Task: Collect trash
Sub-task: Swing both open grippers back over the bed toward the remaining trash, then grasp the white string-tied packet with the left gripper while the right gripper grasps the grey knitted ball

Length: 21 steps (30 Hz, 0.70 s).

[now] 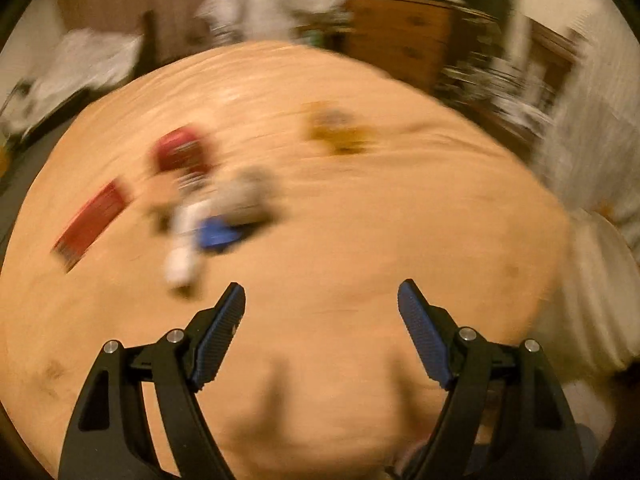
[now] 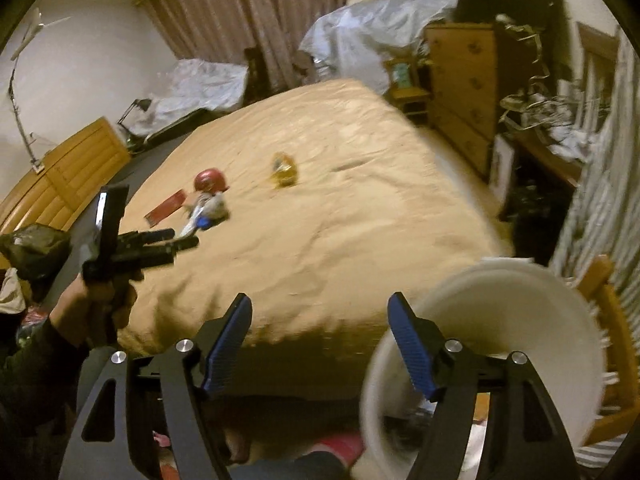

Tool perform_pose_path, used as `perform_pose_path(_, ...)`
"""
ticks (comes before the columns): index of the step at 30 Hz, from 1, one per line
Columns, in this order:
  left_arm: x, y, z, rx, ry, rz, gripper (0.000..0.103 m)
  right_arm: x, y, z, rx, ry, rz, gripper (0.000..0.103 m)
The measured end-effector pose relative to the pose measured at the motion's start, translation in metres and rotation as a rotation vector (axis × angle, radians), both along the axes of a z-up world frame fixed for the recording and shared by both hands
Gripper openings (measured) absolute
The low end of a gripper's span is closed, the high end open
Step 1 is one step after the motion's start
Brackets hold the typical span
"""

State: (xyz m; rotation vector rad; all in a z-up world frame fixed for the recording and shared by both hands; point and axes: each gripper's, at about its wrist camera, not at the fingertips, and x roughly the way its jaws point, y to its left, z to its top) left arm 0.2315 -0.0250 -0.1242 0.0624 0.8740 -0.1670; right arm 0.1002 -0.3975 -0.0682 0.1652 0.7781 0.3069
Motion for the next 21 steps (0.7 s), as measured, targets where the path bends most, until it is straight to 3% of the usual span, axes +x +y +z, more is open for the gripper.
perform_pose_path(4, 0.024, 0.056, -0.016, 0.014, 0.019, 0.109, 0.075, 0.022, 0.036, -0.015, 0.02, 0.03, 0.039, 0.071)
perform_pose_path(9, 0.054, 0.073, -0.039, 0.037, 0.057, 0.111, 0.075, 0.045, 0.07, -0.03, 0.026, 0.066, 0.086, 0.071)
perform_pose_path(11, 0.064, 0.074, -0.048, 0.044, 0.065, 0.102, 0.07, 0.054, 0.079, -0.035, 0.024, 0.076, 0.092, 0.071)
perform_pose_path(14, 0.073, 0.08, -0.056, 0.017, 0.07, 0.109, 0.052, 0.068, 0.089, -0.042, 0.027, 0.091, 0.098, 0.071)
perform_pose_path(16, 0.073, 0.08, -0.052, 0.002, 0.055, 0.089, 0.03, 0.076, 0.095, -0.046, 0.031, 0.1, 0.106, 0.071)
perform_pose_path(21, 0.046, 0.097, -0.052, 0.0, 0.064, 0.053, 0.027, 0.107, 0.126, -0.062, 0.043, 0.122, 0.162, 0.071)
